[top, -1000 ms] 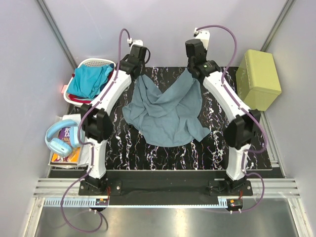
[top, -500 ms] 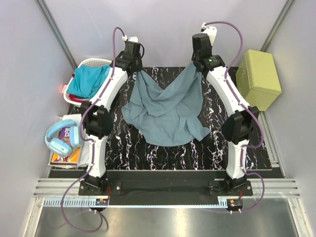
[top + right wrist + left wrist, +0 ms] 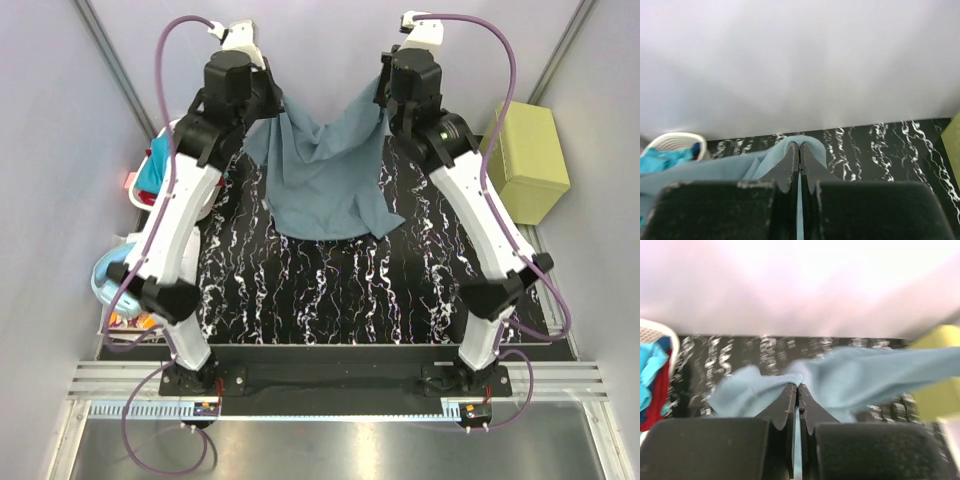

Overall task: Fold and stack the t-shirts
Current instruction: Flatten out the tshirt

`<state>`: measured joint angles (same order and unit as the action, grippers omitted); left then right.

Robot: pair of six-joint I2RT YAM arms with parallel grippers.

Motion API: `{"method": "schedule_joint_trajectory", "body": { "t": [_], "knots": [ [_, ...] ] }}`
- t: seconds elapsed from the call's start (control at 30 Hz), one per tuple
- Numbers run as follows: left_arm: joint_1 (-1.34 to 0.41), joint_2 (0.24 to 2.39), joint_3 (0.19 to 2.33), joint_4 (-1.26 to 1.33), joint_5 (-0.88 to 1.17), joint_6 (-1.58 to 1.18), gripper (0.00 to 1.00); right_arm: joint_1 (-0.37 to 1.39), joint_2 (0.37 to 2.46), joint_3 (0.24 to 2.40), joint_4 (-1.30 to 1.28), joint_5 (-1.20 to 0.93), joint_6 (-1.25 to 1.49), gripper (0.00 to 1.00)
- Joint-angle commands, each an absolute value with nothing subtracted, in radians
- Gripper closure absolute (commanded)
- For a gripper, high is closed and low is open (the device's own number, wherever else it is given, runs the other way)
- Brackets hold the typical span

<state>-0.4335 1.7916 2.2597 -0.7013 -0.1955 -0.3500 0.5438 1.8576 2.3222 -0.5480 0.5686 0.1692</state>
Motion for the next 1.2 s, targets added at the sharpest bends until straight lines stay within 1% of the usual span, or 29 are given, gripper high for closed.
{"method": "schedule_joint_trajectory", "body": {
  "t": [0.0,0.07,0.1,0.3,0.47,0.7,0.8,0.9,0.97,1.03,1.13,1.17],
  "knots": [
    [-0.480,1.639,2.206,-0.699,-0.170,-0.382,0.97,0.633,1.703,2.329,-0.555,0.679,0.100,1.00],
    [-0.505,1.588,2.154,-0.712,-0.175,-0.396,0.98,0.669,1.652,2.306,-0.561,0.727,0.060,1.00],
    [-0.538,1.562,2.102,-0.713,-0.179,-0.396,0.98,0.714,1.640,2.303,-0.566,0.750,0.046,1.00],
    [-0.684,1.347,1.922,-0.765,-0.323,-0.402,1.00,0.868,1.571,2.322,-0.675,0.896,0.014,1.00],
    [-0.732,1.211,1.878,-0.850,-0.400,-0.423,1.00,0.994,1.508,2.307,-0.698,1.028,-0.024,1.00],
    [-0.781,1.160,1.921,-0.943,-0.433,-0.445,1.00,1.118,1.511,2.347,-0.657,1.149,-0.122,1.00],
    [-0.785,1.170,1.901,-0.953,-0.443,-0.437,1.00,1.124,1.520,2.317,-0.634,1.167,-0.144,1.00],
    [-0.785,1.203,1.882,-0.946,-0.480,-0.413,1.00,1.114,1.517,2.209,-0.510,1.172,-0.222,1.00],
    [-0.782,1.253,1.897,-0.934,-0.486,-0.391,1.00,1.077,1.525,2.183,-0.469,1.152,-0.210,1.00],
    [-0.769,1.311,1.911,-0.916,-0.482,-0.364,1.00,0.997,1.537,2.151,-0.471,1.103,-0.160,1.00],
    [-0.683,1.400,1.942,-0.888,-0.394,-0.350,1.00,0.878,1.569,2.144,-0.532,1.007,-0.051,1.00],
    [-0.626,1.426,1.963,-0.881,-0.370,-0.350,1.00,0.838,1.583,2.149,-0.547,0.977,-0.023,1.00]
  ]
}}
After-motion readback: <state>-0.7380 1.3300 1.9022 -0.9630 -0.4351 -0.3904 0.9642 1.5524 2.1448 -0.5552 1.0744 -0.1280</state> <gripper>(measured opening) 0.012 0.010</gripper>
